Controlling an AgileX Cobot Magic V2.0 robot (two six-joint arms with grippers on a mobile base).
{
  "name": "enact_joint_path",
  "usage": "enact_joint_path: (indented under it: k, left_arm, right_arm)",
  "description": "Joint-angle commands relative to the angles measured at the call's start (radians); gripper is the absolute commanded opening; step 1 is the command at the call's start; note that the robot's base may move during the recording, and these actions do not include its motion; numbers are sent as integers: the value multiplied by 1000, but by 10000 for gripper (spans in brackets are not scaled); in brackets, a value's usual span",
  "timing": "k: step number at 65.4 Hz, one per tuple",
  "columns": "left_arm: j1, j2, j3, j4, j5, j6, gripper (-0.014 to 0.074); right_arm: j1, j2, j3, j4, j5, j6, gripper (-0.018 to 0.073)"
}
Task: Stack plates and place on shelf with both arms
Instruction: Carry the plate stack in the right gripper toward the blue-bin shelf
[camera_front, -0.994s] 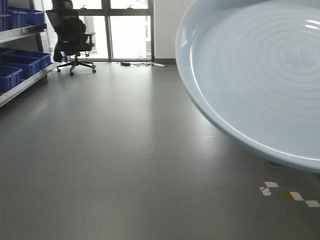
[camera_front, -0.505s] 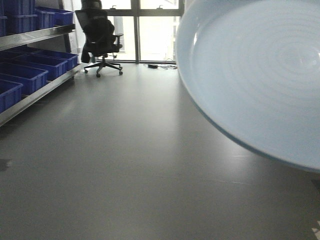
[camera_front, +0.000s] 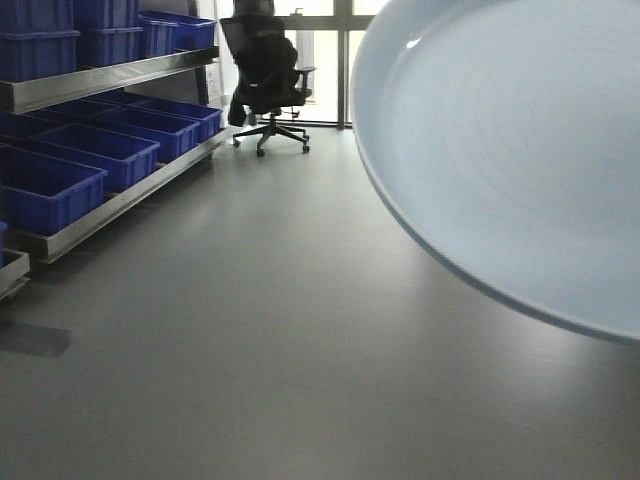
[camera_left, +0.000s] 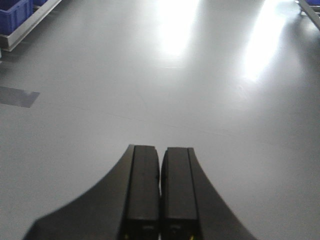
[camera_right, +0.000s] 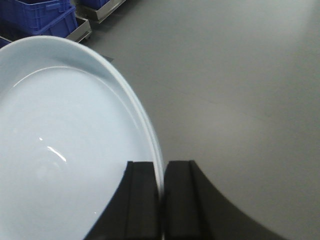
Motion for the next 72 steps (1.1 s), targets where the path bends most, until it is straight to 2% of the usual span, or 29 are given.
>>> enact_joint_path:
  k: [1, 72]
  left_arm:
    - [-5, 8, -29, -4, -86, -2, 87]
    - [-5, 8, -29, -4, -86, -2, 87]
  right_arm:
    - [-5, -1, -30, 7, -94, -3, 15]
    - [-5, -1, -30, 7, -94, -3, 15]
